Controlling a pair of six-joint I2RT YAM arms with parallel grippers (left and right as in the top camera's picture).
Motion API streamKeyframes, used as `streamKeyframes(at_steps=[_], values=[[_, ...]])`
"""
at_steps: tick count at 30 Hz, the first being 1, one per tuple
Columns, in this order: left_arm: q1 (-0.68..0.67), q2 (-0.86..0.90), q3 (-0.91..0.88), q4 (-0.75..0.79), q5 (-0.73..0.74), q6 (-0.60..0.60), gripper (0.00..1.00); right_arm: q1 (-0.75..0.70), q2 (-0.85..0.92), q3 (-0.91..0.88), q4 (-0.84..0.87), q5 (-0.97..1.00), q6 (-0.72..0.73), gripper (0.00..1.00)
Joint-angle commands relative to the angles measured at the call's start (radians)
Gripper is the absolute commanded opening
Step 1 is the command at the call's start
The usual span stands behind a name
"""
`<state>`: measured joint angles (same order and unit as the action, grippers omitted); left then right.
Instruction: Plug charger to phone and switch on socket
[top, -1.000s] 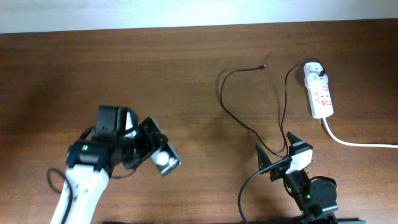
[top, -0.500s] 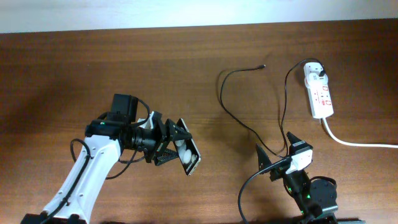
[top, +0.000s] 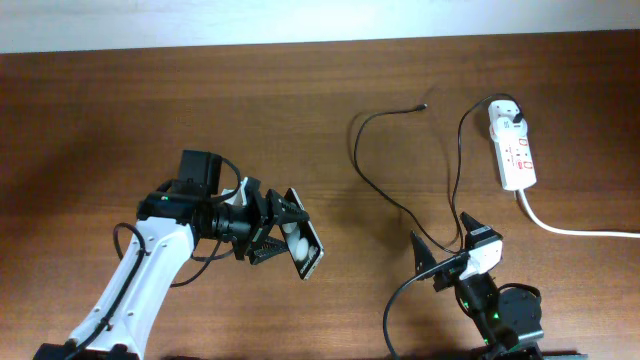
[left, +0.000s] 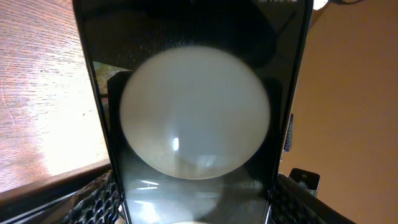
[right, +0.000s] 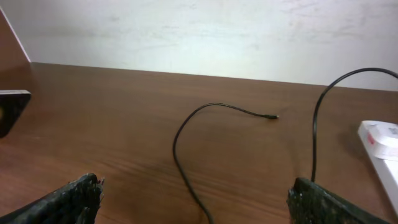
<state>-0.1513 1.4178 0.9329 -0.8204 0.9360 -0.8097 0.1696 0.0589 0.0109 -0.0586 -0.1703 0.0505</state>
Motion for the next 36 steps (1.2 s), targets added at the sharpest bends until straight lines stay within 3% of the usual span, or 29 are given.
streamKeyframes(at_steps=[1, 3, 5, 9, 11, 13, 16, 21, 23, 27, 32, 36], values=[[-0.001, -0.004, 0.001, 0.006, 0.04, -0.009, 0.66, -0.006, -0.005, -0.005, -0.004, -0.04, 0.336, 0.99], [-0.001, -0.004, 0.001, 0.006, 0.037, -0.009, 0.66, -0.006, -0.005, -0.005, 0.005, -0.092, 0.689, 0.99], [-0.001, -0.004, 0.001, 0.005, 0.037, -0.013, 0.66, -0.006, -0.005, -0.005, 0.006, -0.108, 0.828, 0.99], [-0.001, -0.004, 0.001, 0.005, 0.037, -0.036, 0.67, -0.006, -0.004, -0.005, 0.01, -0.196, 0.829, 0.99], [-0.001, -0.004, 0.001, 0.005, 0.037, -0.039, 0.67, -0.006, 0.005, -0.005, 0.011, -0.214, 0.668, 0.99], [-0.001, -0.004, 0.001, 0.005, 0.036, -0.039, 0.67, -0.006, 0.02, 0.023, -0.006, -0.291, 0.637, 0.99], [-0.001, -0.004, 0.001, 0.01, -0.03, -0.078, 0.67, -0.006, 0.122, 0.229, -0.198, -0.311, 0.636, 0.99], [-0.001, -0.004, 0.001, 0.224, -0.072, -0.269, 0.68, 0.006, 0.533, 0.634, -0.426, -0.426, 0.585, 0.99], [-0.001, -0.004, 0.001, 0.273, -0.072, -0.349, 0.68, 0.076, 0.67, 0.762, -0.485, -0.428, 0.581, 0.99], [-0.001, -0.004, 0.001, 0.297, -0.072, -0.459, 0.68, 0.326, 0.885, 0.844, -0.362, -0.408, 0.582, 0.99], [-0.001, -0.004, 0.001, 0.309, -0.08, -0.53, 0.69, 0.4, 1.135, 0.844, -0.307, -0.317, 0.581, 1.0], [-0.001, -0.004, 0.001, 0.312, -0.082, -0.582, 0.7, 0.466, 1.216, 0.844, -0.184, -0.182, 0.582, 0.87]])
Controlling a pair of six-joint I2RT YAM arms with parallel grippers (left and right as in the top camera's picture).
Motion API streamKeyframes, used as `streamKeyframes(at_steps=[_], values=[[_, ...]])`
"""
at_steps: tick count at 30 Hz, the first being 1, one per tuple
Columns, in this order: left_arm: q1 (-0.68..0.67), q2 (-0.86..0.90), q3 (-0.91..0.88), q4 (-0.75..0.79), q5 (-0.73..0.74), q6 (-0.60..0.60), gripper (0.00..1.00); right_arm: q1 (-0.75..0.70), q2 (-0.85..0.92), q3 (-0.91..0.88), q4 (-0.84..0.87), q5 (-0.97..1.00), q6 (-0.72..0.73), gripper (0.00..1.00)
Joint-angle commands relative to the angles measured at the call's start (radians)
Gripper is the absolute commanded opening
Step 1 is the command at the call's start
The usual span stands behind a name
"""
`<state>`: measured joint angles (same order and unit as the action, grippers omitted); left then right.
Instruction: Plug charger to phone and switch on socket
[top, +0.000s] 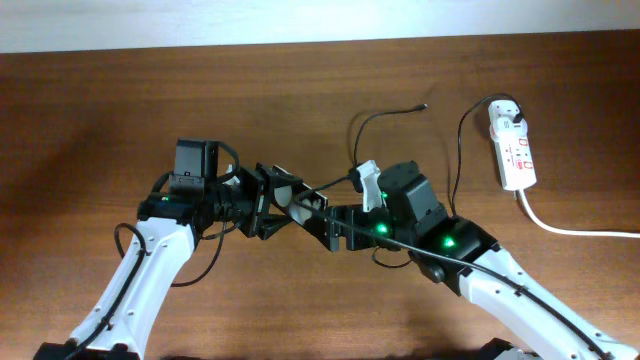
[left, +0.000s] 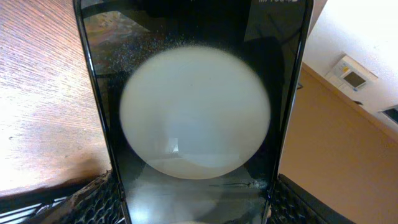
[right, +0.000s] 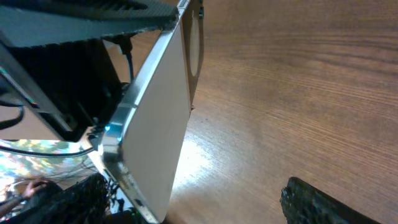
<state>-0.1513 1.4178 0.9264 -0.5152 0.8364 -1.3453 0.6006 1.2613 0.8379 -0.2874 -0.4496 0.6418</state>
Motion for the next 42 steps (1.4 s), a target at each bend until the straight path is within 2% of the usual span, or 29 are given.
streamKeyframes(at_steps=[1, 4, 9, 13, 15, 17, 22, 25, 26, 27, 28, 29, 31, 33, 35, 37, 38, 40, 42], values=[[-0.001, -0.004, 0.007, 0.006, 0.01, -0.046, 0.7, 0.047, 0.013, 0.017, 0.079, 0.124, -0.01, 0.85], [-0.001, -0.004, 0.007, 0.006, 0.008, -0.046, 0.7, 0.077, 0.031, 0.017, 0.139, 0.194, -0.01, 0.72], [-0.001, -0.004, 0.007, 0.006, 0.008, -0.046, 0.71, 0.081, 0.105, 0.017, 0.226, 0.196, -0.006, 0.45], [-0.001, -0.004, 0.007, 0.006, 0.008, -0.046, 0.71, 0.081, 0.12, 0.017, 0.279, 0.189, 0.018, 0.34], [-0.001, -0.004, 0.007, 0.006, 0.008, -0.046, 0.72, 0.085, 0.12, 0.017, 0.28, 0.188, 0.074, 0.29], [-0.001, -0.004, 0.007, 0.006, 0.008, -0.047, 0.72, 0.121, 0.12, 0.017, 0.282, 0.195, 0.073, 0.27], [-0.001, -0.004, 0.007, 0.006, 0.012, -0.046, 0.72, 0.128, 0.12, 0.017, 0.28, 0.195, 0.073, 0.13], [-0.001, -0.004, 0.007, 0.006, 0.012, -0.046, 0.72, 0.127, 0.12, 0.017, 0.277, 0.196, 0.073, 0.09], [-0.001, -0.004, 0.007, 0.006, 0.012, -0.046, 0.76, 0.127, 0.12, 0.017, 0.277, 0.196, 0.073, 0.06], [-0.001, -0.004, 0.007, 0.006, 0.013, -0.045, 0.99, 0.127, 0.12, 0.017, 0.277, 0.196, 0.073, 0.04], [0.003, -0.004, 0.007, 0.011, 0.028, -0.045, 0.99, 0.126, 0.119, 0.017, 0.277, 0.193, 0.073, 0.04], [0.014, -0.005, 0.008, 0.05, 0.072, -0.013, 0.99, 0.124, 0.119, 0.017, 0.277, 0.192, 0.073, 0.04], [0.056, -0.027, 0.008, 0.239, 0.203, 0.079, 0.99, 0.124, 0.103, 0.017, 0.277, 0.189, 0.074, 0.04], [0.079, -0.099, 0.008, 0.268, 0.203, 0.209, 0.99, 0.099, 0.077, 0.017, 0.277, 0.159, 0.121, 0.04], [0.104, -0.226, 0.008, 0.265, 0.203, 0.386, 0.99, 0.027, 0.068, 0.017, 0.277, 0.037, 0.228, 0.04], [0.127, -0.424, 0.008, 0.149, 0.147, 0.579, 0.99, -0.05, 0.068, 0.017, 0.277, -0.118, 0.287, 0.04], [0.129, -0.562, 0.008, -0.05, -0.01, 0.657, 0.99, -0.108, 0.068, 0.017, 0.277, -0.239, 0.32, 0.04], [0.129, -0.734, 0.008, -0.378, -0.35, 0.666, 0.99, -0.165, 0.068, 0.017, 0.278, -0.372, 0.344, 0.04], [0.129, -0.834, 0.008, -0.651, -0.581, 0.665, 0.99, -0.199, 0.068, 0.017, 0.278, -0.429, 0.345, 0.04]])
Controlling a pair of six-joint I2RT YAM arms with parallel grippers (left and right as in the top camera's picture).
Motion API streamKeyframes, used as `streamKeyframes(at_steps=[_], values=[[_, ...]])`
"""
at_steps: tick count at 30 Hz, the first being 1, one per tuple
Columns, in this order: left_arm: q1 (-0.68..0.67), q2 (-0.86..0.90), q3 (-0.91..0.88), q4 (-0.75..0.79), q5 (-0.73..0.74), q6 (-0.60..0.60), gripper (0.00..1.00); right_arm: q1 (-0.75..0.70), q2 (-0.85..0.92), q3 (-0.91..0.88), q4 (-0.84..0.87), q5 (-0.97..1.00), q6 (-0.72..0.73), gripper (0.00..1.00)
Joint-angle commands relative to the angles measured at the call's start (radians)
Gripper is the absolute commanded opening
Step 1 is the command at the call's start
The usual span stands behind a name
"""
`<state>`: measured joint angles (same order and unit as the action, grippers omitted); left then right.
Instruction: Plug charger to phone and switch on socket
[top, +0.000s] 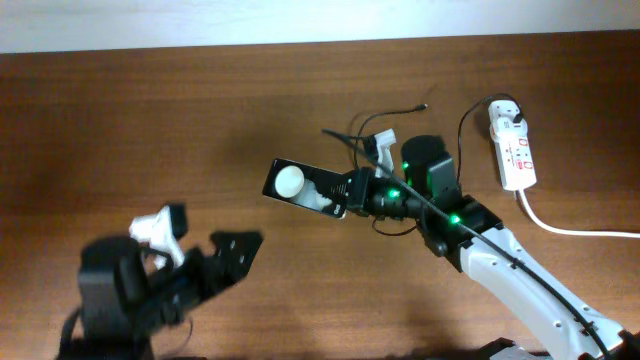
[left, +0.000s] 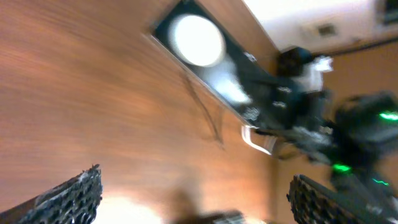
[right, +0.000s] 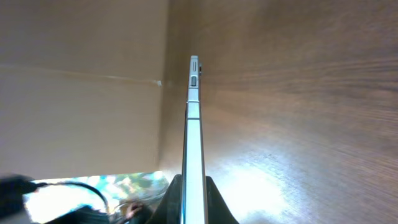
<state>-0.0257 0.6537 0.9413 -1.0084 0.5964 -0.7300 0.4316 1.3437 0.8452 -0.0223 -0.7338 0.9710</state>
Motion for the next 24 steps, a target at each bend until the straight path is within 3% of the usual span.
streamKeyframes(at_steps=[1, 3, 6, 9, 12, 14, 17, 20, 24], values=[[0.003, -0.085, -0.008, -0.227, -0.373, 0.05, 0.99, -0.042, -0.014, 0.01, 0.012, -0.158, 0.031, 0.04], [0.003, -0.087, -0.01, -0.268, -0.38, 0.033, 0.99, -0.07, -0.014, 0.01, 0.014, -0.191, 0.105, 0.04], [0.003, -0.087, -0.032, -0.204, -0.347, -0.192, 0.99, -0.086, -0.014, 0.01, 0.018, -0.21, 0.146, 0.04], [0.003, -0.086, -0.185, 0.052, -0.068, -0.352, 0.99, -0.086, -0.014, 0.01, 0.02, -0.209, 0.201, 0.04], [0.003, -0.085, -0.342, 0.233, 0.081, -0.543, 1.0, -0.086, -0.014, 0.01, 0.019, -0.209, 0.217, 0.04], [0.002, -0.085, -0.406, 0.339, 0.096, -0.632, 0.94, -0.084, -0.013, 0.01, 0.018, -0.209, 0.262, 0.04], [0.003, -0.085, -0.414, 0.513, 0.084, -0.681, 0.94, -0.05, -0.013, 0.01, 0.012, -0.197, 0.408, 0.04], [0.002, -0.082, -0.414, 0.526, 0.05, -0.824, 0.94, -0.008, -0.013, 0.01, 0.013, -0.132, 0.468, 0.04], [0.002, -0.055, -0.414, 0.526, 0.042, -0.856, 0.94, 0.066, -0.013, 0.01, 0.02, -0.069, 0.537, 0.04]])
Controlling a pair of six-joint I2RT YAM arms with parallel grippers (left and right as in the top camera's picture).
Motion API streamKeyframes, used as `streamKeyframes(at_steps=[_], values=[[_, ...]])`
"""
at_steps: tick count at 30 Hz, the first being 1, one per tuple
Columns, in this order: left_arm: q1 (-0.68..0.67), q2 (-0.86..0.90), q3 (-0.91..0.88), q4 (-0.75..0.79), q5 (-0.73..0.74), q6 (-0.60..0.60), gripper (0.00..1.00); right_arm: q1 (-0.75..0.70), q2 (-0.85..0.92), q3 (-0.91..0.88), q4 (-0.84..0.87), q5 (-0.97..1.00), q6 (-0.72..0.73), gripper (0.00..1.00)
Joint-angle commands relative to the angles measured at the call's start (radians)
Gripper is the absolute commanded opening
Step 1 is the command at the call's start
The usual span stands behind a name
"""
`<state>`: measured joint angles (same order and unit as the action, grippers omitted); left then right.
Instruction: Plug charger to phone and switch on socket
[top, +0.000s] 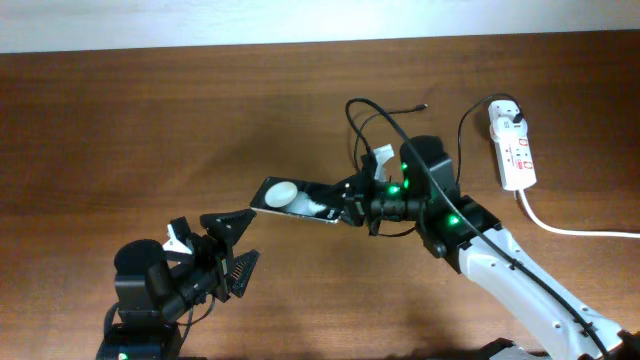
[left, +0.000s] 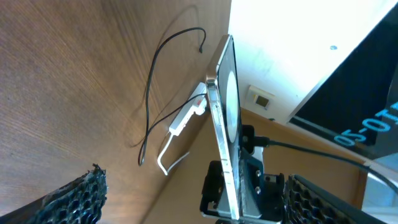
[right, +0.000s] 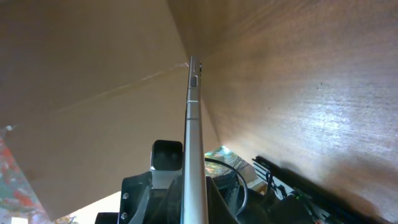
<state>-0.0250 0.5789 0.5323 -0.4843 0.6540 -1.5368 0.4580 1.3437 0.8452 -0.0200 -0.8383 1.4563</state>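
The black phone (top: 290, 197), a white disc on its face, hangs above the table's middle. My right gripper (top: 346, 209) is shut on its right end. The right wrist view shows the phone (right: 194, 118) edge-on between the fingers. My left gripper (top: 234, 245) stands open and empty just left of and below the phone, which it sees edge-on (left: 221, 124). The black charger cable (top: 372, 170) loops behind, its free tip (top: 421, 106) lying on the wood. The white socket strip (top: 512, 152) lies at the far right with a plug in its far end.
A white mains cord (top: 570, 228) runs from the socket strip off the right edge. The brown wooden table (top: 120, 120) is bare on its left half. In the left wrist view the socket strip (left: 185, 118) and the cable (left: 151, 81) lie beyond the phone.
My left gripper has come up from the front left corner to just beside the phone's left end. The right gripper still holds the phone, now tilted a little lower and to the left.
At first my left gripper held the phone while the right arm rested at the front. Then the right gripper stood open at the phone. Later the right gripper alone held it and the left arm was back at the front left; now the left is near again.
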Motion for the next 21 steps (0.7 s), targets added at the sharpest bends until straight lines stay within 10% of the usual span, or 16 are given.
streamKeyframes(at_steps=[1, 21], values=[[0.002, 0.033, -0.005, 0.004, -0.015, -0.08, 0.94, 0.067, -0.013, 0.01, 0.022, 0.055, 0.059, 0.04], [-0.001, 0.18, -0.005, 0.222, 0.011, -0.191, 0.51, 0.25, -0.013, 0.01, 0.105, 0.319, 0.18, 0.04]])
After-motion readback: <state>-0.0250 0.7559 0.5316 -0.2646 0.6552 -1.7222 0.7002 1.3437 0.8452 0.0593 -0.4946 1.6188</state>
